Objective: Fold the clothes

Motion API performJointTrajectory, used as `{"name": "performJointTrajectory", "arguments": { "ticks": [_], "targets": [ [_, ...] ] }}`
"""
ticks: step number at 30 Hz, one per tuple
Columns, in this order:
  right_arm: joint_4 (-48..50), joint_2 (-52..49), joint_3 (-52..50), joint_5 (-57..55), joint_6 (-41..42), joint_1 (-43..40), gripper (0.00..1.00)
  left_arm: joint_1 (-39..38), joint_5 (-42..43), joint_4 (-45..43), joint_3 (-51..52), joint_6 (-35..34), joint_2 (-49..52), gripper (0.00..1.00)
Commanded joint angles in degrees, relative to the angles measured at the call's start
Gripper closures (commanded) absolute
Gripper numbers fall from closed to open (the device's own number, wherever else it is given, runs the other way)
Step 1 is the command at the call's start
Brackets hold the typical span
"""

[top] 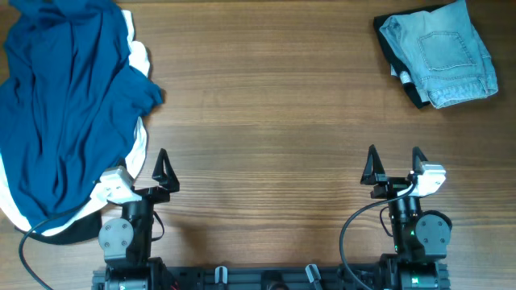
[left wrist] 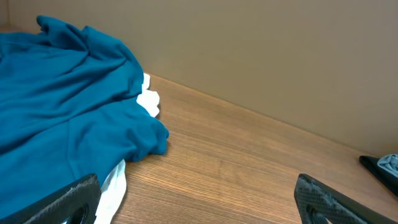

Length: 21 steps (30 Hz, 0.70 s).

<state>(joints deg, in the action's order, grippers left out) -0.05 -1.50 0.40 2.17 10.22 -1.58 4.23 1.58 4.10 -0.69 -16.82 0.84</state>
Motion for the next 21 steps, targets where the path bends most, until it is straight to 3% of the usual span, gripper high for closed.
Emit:
{"name": "performJointTrajectory", "arguments": {
  "ticks": [1,10,18,21],
  "targets": [
    [0.46,0.17,-0.09,-2.05,-0.83,0.24,0.0,-0.26,-1.33,-1.51,0.37,-0.28,-0.66,0.0],
    [7.65,0.17,-0.09,-9.49,-10.38,0.24,0.0,-0.26,-6.82,-12.15,0.35,-0.09,-0.66,0.0],
    [5.95,0.15,-0.09,-9.25,-10.08,0.24,0.0,-0.26,-6.6,-8.35,0.35,-0.11,-0.66,0.0],
    [2.95,0.15,-0.09,-9.25,-10.05,0.24,0.0,-0.26,-6.6,-2.95,0.37,-0.11,-0.66,0.0]
  ]
}}
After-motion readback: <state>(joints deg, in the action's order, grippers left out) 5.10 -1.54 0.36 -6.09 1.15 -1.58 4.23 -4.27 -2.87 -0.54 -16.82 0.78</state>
